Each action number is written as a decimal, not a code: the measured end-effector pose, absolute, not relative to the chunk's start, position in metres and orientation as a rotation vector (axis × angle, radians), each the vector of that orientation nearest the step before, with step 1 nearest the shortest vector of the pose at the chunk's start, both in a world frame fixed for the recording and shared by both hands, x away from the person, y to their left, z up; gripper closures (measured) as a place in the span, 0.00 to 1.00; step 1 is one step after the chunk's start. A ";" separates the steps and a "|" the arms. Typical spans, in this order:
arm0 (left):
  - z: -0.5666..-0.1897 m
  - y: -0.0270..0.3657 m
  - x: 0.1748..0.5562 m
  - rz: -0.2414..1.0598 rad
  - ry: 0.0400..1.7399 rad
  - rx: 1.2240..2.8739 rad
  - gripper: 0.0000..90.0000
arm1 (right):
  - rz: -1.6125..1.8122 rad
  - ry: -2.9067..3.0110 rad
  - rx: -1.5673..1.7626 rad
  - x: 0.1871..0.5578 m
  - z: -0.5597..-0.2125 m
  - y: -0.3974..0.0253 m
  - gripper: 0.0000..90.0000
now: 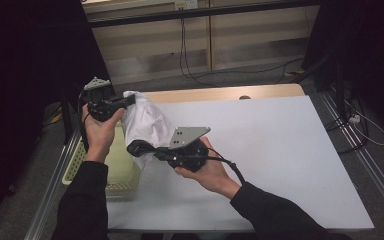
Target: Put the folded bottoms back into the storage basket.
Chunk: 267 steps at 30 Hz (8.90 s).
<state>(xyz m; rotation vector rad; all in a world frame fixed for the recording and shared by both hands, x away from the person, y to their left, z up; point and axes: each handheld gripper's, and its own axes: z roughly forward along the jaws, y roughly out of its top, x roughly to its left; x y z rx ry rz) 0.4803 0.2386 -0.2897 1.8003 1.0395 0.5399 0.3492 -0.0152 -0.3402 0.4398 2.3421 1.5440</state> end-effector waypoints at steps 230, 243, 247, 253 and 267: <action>-0.371 0.292 0.348 0.630 1.007 1.856 0.08 | 1.424 2.304 0.844 0.388 -0.410 -0.001 0.10; -0.386 0.289 0.318 0.629 0.982 1.885 0.07 | 1.409 2.271 0.876 0.372 -0.416 -0.037 0.10; -0.392 0.284 0.315 0.605 0.964 1.890 0.07 | 1.409 2.261 0.894 0.367 -0.418 -0.049 0.10; -0.394 0.269 0.315 0.586 0.906 1.895 0.07 | 1.393 2.248 0.932 0.360 -0.425 -0.067 0.10; -0.402 0.230 0.318 0.518 0.819 1.917 0.06 | 1.367 2.180 0.998 0.346 -0.429 -0.103 0.09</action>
